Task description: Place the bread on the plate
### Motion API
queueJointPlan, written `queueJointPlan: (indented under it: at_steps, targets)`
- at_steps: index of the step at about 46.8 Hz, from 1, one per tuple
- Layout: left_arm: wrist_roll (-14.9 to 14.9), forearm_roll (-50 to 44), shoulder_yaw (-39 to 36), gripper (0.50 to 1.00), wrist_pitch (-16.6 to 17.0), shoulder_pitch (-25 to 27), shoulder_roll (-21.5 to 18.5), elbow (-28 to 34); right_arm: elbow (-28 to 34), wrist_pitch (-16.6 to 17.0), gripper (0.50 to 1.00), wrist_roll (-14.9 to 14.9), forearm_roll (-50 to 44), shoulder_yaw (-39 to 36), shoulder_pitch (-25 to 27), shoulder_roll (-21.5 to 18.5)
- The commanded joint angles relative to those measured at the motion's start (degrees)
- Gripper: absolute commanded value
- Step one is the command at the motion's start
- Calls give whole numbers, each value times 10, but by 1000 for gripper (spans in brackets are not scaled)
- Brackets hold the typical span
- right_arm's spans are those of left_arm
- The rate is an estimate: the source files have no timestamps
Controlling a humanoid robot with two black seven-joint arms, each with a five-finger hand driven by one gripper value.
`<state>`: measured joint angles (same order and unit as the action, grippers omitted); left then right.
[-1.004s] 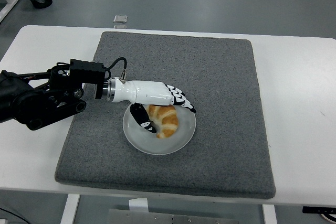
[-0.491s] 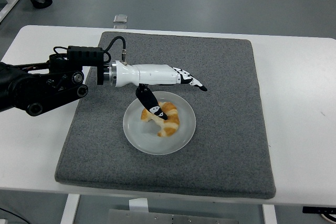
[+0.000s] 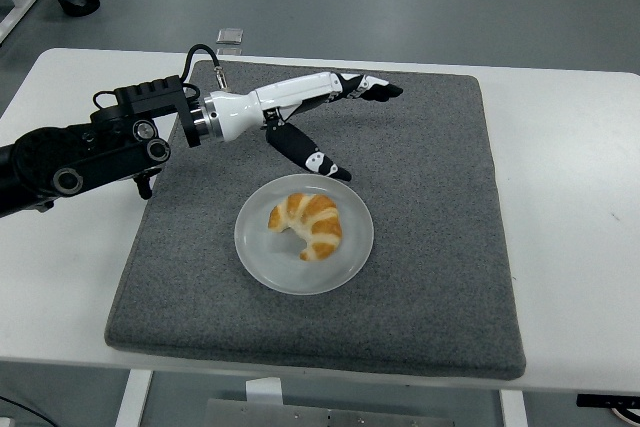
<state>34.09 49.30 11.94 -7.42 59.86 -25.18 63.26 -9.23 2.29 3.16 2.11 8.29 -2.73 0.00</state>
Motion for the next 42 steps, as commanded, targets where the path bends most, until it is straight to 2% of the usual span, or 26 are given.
queueJointPlan:
  at_steps: [1,15,23,32,42]
  targets:
    - [-1,-77,6,994,0,-1,18,-26,0,0,932,0,0,1,0,0]
    - [-18,-355,23,994,1,3,25,-91,0,-1,930,0,0,1,0,0]
    - [-93,-465,26,994,8,6,28,-125,0,0,930,0,0,1,0,0]
    - [-133,-532,51,994,53,4,33,-170,0,0,930,0,-1,1,0,0]
    - [-138,-568,90,994,100,-10,56,-194,0,0,932,0,0,1,0,0]
